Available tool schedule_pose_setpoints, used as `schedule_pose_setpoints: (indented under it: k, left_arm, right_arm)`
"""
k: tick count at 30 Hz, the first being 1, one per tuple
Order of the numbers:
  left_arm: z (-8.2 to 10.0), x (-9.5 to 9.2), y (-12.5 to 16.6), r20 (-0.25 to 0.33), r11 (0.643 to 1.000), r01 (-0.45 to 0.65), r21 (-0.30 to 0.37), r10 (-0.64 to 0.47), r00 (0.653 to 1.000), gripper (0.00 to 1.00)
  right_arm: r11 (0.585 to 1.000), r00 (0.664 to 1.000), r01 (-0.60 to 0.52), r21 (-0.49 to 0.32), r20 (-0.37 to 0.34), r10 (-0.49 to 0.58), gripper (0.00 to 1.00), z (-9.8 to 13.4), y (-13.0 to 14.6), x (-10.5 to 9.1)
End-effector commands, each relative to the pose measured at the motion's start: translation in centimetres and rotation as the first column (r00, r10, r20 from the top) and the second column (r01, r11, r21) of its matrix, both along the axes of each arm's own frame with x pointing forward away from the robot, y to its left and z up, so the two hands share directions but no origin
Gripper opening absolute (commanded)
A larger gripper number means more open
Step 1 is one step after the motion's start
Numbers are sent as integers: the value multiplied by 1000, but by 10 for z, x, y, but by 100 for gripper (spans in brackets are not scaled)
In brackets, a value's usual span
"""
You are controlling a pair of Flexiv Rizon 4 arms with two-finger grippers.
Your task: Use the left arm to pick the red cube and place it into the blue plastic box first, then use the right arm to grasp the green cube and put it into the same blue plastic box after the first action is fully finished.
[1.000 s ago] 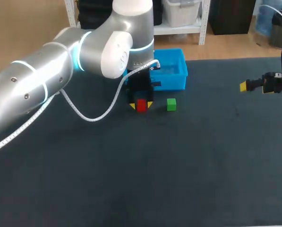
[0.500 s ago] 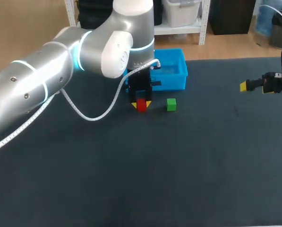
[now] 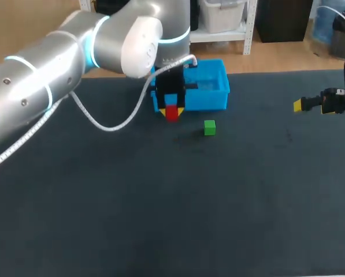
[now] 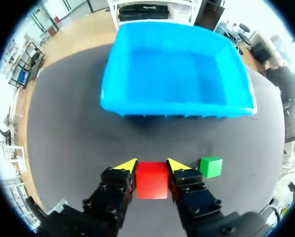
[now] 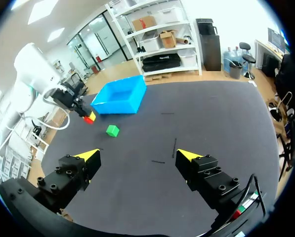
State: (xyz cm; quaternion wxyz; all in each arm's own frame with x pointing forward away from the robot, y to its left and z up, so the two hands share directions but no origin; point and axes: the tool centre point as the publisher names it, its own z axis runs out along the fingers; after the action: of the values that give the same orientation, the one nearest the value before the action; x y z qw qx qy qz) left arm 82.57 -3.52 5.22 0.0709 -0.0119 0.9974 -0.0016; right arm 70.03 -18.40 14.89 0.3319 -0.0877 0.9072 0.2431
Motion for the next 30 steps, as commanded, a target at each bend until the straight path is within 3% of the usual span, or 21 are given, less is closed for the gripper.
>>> schedule_pose_setpoints:
  k: [1, 5, 9, 17, 23, 30]
  left_arm:
    - [27, -6, 6, 20, 1000, 12, 1, -12, 1000, 0]
    - [51, -6, 9, 51, 1000, 31, 4, -31, 998, 0]
    - [62, -6, 9, 75, 999, 46, 7, -46, 996, 0]
    - [62, -11, 13, 100, 997, 77, -13, -75, 992, 0]
    - [66, -11, 17, 160, 991, 130, -23, -125, 979, 0]
    - [74, -6, 23, 286, 971, 236, -47, -213, 934, 0]
  right_arm:
    - [1000, 1000, 0, -1, -1, 0, 100, 0, 0, 0]
    - [1000, 1000, 0, -1, -1, 0, 100, 0, 0, 0]
    - [1000, 1000, 0, -1, -1, 0, 100, 0, 0, 0]
    - [1000, 1000, 0, -1, -1, 0, 100, 0, 0, 0]
    - [1000, 1000, 0, -1, -1, 0, 100, 0, 0, 0]
    - [1000, 1000, 0, -1, -1, 0, 100, 0, 0, 0]
